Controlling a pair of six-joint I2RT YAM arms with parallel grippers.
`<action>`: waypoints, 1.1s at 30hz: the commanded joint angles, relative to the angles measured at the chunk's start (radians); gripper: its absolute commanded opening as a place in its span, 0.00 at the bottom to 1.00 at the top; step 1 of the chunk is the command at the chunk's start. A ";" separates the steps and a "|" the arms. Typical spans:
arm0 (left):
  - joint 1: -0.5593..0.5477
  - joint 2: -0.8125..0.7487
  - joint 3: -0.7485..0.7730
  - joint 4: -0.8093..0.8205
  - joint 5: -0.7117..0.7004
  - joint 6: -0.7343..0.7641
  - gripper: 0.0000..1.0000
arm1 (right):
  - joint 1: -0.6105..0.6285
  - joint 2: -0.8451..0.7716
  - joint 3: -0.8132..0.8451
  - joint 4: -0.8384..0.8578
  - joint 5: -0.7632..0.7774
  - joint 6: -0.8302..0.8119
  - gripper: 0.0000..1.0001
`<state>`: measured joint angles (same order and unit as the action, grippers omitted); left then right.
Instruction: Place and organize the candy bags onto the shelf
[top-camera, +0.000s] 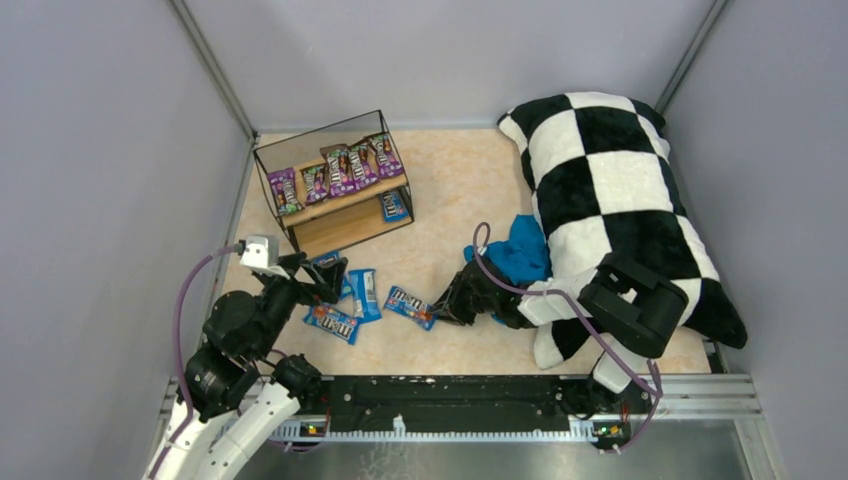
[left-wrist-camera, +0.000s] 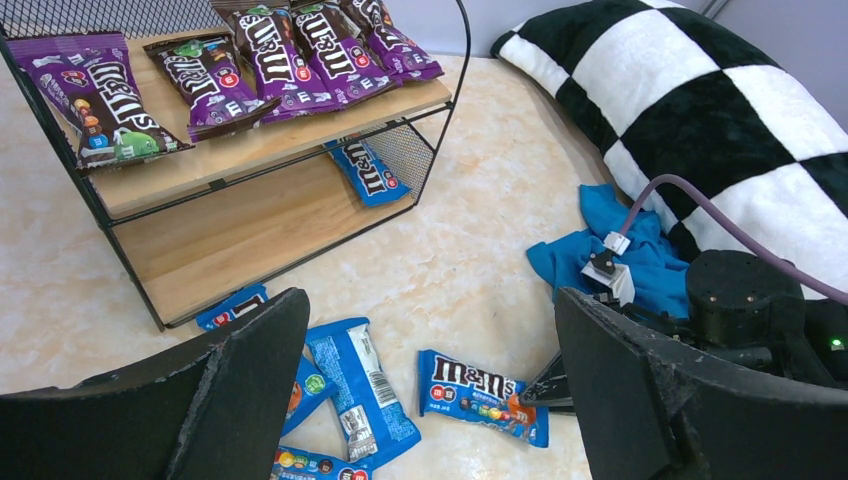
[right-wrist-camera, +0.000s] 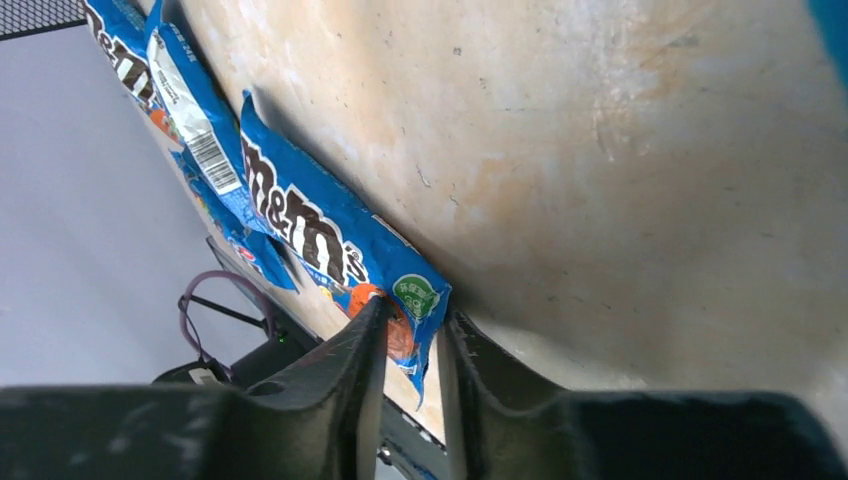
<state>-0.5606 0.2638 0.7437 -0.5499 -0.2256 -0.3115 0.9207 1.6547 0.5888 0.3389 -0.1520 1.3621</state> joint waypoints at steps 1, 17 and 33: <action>-0.001 -0.001 0.003 0.026 -0.001 0.006 0.99 | 0.014 0.027 -0.015 0.101 0.075 0.055 0.20; -0.001 -0.006 0.004 0.027 0.003 0.006 0.98 | 0.009 -0.029 0.095 0.283 0.147 0.090 0.00; -0.001 -0.028 0.003 0.031 0.017 0.011 0.98 | 0.005 0.320 0.585 0.152 0.447 0.273 0.00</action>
<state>-0.5606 0.2504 0.7437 -0.5495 -0.2211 -0.3115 0.9264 1.8896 1.0405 0.5449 0.1799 1.5543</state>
